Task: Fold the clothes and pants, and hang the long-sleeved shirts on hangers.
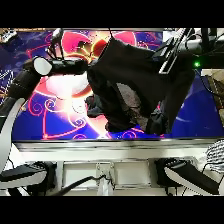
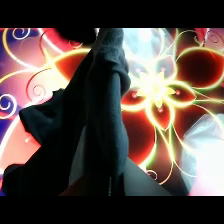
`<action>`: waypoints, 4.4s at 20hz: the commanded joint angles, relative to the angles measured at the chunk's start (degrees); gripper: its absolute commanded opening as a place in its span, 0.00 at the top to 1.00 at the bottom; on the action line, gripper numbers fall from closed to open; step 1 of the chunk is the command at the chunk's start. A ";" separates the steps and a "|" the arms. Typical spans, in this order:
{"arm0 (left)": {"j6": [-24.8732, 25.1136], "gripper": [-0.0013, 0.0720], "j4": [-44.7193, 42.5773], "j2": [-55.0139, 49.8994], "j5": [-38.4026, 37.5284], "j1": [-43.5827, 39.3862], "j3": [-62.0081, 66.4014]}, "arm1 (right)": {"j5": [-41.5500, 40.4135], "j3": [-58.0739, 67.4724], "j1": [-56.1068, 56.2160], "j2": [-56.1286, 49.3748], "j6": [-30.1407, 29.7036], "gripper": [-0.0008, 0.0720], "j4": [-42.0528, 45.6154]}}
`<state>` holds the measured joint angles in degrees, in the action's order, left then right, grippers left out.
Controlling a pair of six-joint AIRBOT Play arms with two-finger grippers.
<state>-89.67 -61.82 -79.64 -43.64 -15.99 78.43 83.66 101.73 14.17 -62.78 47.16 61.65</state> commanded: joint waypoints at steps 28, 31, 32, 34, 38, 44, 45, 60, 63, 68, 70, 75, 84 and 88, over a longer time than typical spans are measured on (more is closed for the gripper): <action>17.88 0.23 18.36 25.03 -29.99 0.48 -0.37 | -25.99 1.22 -0.28 2.60 22.05 0.95 39.98; 17.70 0.24 18.34 25.05 -30.01 0.26 -2.49 | -31.26 2.38 -2.64 4.31 34.56 0.95 52.43; 17.73 0.27 18.38 25.03 -30.25 0.22 -3.21 | -31.28 3.26 -4.68 4.46 37.79 0.95 54.69; 17.75 0.34 18.36 25.16 -30.27 -0.11 -4.33 | -30.34 5.16 -10.29 4.83 44.33 0.95 56.96; 18.18 0.34 18.34 25.20 -30.38 -0.09 -4.55 | -29.86 7.65 -22.56 5.77 47.89 0.95 58.34; 19.65 0.34 17.07 25.18 -30.38 -0.09 -4.55 | -28.35 11.13 -38.10 6.14 52.96 0.95 59.41; 19.65 0.34 16.83 25.18 -30.42 -0.09 -4.57 | -27.23 11.13 -40.68 6.12 54.64 0.95 59.41; 20.35 0.34 16.72 25.07 -30.86 -0.09 -4.57 | -26.08 11.06 -71.80 6.03 80.06 0.95 58.99; 20.22 0.34 13.33 25.03 -31.17 -0.09 -4.57 | -25.68 11.06 -75.69 6.01 82.49 0.95 58.40; 20.02 0.34 13.44 25.03 -31.69 -0.07 -4.59 | -27.45 11.06 -80.11 5.11 82.90 0.95 56.28; 20.02 0.34 13.44 25.03 -31.93 -0.07 -4.57 | -28.30 11.06 -81.64 4.39 82.93 0.95 55.25; 19.93 0.34 13.42 25.05 -34.10 -0.07 -4.57 | -27.91 11.06 -86.31 3.26 82.88 0.95 52.17; 19.39 0.34 13.42 25.03 -34.23 -0.04 -4.57 | -31.87 11.08 -89.37 3.06 82.88 0.37 48.26; 19.39 0.34 13.42 25.03 -34.23 -0.07 -4.57 | -42.38 11.08 -89.35 4.22 82.88 0.37 44.76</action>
<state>-70.28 -48.40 -54.59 -77.82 -16.03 73.87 48.86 112.79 -75.07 -59.24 130.04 109.27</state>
